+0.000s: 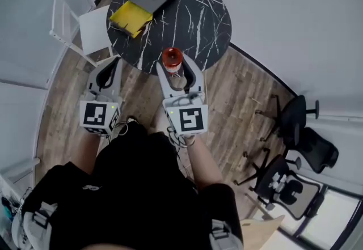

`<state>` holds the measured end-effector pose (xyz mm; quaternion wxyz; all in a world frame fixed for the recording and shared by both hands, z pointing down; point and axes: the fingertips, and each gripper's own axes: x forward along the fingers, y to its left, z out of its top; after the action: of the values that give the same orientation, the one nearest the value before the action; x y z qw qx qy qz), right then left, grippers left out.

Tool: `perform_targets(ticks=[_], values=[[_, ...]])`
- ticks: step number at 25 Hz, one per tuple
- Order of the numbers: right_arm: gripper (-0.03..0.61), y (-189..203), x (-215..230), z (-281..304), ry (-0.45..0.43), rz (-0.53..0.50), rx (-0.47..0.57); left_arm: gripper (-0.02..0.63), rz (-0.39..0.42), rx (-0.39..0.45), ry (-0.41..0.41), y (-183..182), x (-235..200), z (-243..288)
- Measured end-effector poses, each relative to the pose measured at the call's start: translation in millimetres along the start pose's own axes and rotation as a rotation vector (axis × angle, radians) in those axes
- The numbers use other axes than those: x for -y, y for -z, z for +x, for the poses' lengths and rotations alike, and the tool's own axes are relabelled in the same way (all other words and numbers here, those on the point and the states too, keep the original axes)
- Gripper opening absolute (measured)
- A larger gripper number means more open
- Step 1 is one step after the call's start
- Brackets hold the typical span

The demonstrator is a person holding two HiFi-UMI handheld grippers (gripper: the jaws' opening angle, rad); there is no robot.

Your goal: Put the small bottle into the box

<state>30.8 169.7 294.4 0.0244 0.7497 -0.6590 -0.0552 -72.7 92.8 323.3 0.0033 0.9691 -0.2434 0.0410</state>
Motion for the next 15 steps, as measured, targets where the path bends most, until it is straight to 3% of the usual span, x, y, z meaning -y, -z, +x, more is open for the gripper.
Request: perform_targets(ticks=[9, 15], values=[[0.213, 19.2, -11.6, 64.1, -0.091, 0.001, -0.048, 0.000, -0.032, -0.056, -0.042, 23.5, -48.4, 26.0], [0.213, 37.9, 10.0, 109.6, -0.171, 0.015, -0.058, 0.000, -0.047, -0.096, -0.104, 38.9, -66.0, 63.8]])
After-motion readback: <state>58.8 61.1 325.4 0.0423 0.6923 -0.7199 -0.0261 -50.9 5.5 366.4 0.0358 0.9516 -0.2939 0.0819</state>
